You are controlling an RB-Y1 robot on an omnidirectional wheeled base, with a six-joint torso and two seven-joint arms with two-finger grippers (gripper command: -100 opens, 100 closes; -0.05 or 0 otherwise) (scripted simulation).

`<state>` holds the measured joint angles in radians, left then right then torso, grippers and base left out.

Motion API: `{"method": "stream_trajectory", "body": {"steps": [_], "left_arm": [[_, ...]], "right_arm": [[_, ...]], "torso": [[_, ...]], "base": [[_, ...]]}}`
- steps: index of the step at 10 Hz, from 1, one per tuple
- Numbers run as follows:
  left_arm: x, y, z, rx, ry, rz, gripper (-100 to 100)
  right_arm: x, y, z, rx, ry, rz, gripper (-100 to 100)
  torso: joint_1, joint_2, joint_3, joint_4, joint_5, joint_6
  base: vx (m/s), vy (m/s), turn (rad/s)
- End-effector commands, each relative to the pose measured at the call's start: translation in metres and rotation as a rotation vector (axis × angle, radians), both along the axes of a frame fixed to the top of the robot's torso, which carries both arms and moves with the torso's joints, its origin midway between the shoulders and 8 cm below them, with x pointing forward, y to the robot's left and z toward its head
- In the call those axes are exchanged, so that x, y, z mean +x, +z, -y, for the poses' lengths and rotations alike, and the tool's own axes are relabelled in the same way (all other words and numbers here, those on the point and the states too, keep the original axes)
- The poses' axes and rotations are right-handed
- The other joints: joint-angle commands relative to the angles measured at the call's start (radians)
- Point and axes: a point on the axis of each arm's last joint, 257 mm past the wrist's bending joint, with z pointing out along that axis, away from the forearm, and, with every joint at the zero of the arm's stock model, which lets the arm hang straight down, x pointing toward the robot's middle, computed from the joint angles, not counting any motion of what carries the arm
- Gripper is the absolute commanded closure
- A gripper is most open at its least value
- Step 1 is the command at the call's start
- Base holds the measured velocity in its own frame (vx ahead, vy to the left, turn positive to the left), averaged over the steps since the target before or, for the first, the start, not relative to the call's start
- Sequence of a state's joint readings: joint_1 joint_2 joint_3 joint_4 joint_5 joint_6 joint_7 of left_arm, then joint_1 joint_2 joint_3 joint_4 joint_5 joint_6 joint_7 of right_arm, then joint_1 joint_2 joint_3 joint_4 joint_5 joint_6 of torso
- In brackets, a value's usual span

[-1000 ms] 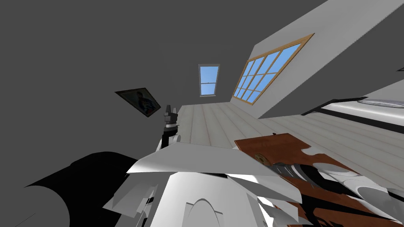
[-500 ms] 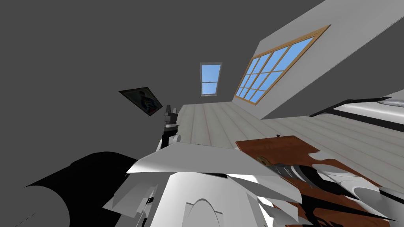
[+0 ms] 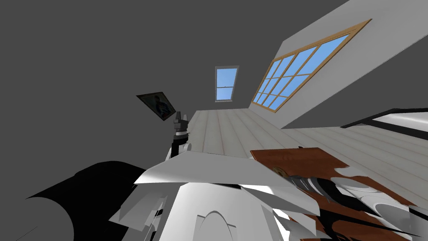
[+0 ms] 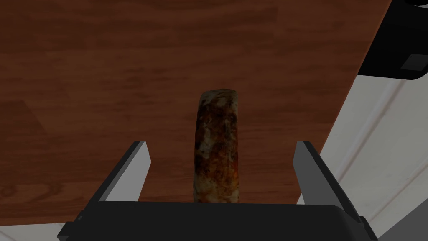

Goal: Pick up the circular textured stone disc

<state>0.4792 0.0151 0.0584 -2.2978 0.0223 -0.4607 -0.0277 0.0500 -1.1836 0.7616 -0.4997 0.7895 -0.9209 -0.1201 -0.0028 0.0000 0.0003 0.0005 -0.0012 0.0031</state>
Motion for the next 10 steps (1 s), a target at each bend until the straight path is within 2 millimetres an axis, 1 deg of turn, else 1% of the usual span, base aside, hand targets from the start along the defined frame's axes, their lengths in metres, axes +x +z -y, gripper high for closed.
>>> {"method": "stream_trajectory", "body": {"steps": [1, 3, 4, 8, 9, 10], "left_arm": [[0.0000, 0.0000, 0.0000, 0.000, 0.000, 0.000, 0], [0.0000, 0.0000, 0.0000, 0.000, 0.000, 0.000, 0], [0.0000, 0.0000, 0.0000, 0.000, 0.000, 0.000, 0], [0.0000, 0.0000, 0.0000, 0.000, 0.000, 0.000, 0], [0.0000, 0.0000, 0.0000, 0.000, 0.000, 0.000, 0], [0.0000, 0.0000, 0.0000, 0.000, 0.000, 0.000, 0]], "right_arm": [[-0.0035, -0.0036, -0.0005, -0.001, -0.017, 0.000, -100], [-0.0043, -0.0045, -0.0004, -0.001, -0.021, 0.001, -100], [-0.0045, -0.0047, -0.0004, -0.001, -0.023, 0.001, 100], [-0.0068, -0.0038, 0.0028, -0.010, -0.017, -0.004, 100], [-0.0069, -0.0039, 0.0027, -0.010, -0.018, -0.005, 0], [0.0007, 0.0006, 0.0002, 0.001, 0.004, 0.000, 100]], "torso": [[0.000, 0.000, 0.000, 0.000, 0.000, 0.000], [0.000, 0.000, 0.000, 0.000, 0.000, 0.000], [0.000, -0.001, 0.000, 0.000, 0.000, 0.001], [-0.002, -0.001, 0.000, 0.001, -0.003, 0.002], [-0.002, -0.001, 0.000, 0.001, -0.002, 0.002], [-0.002, -0.001, 0.000, 0.001, -0.002, 0.002]], "base": [[-0.043, -0.012, 0.101], [-0.031, -0.007, 0.052], [0.000, 0.000, 0.000], [-0.001, -0.001, 0.007], [0.000, 0.000, 0.000], [0.045, 0.007, -0.227]]}}
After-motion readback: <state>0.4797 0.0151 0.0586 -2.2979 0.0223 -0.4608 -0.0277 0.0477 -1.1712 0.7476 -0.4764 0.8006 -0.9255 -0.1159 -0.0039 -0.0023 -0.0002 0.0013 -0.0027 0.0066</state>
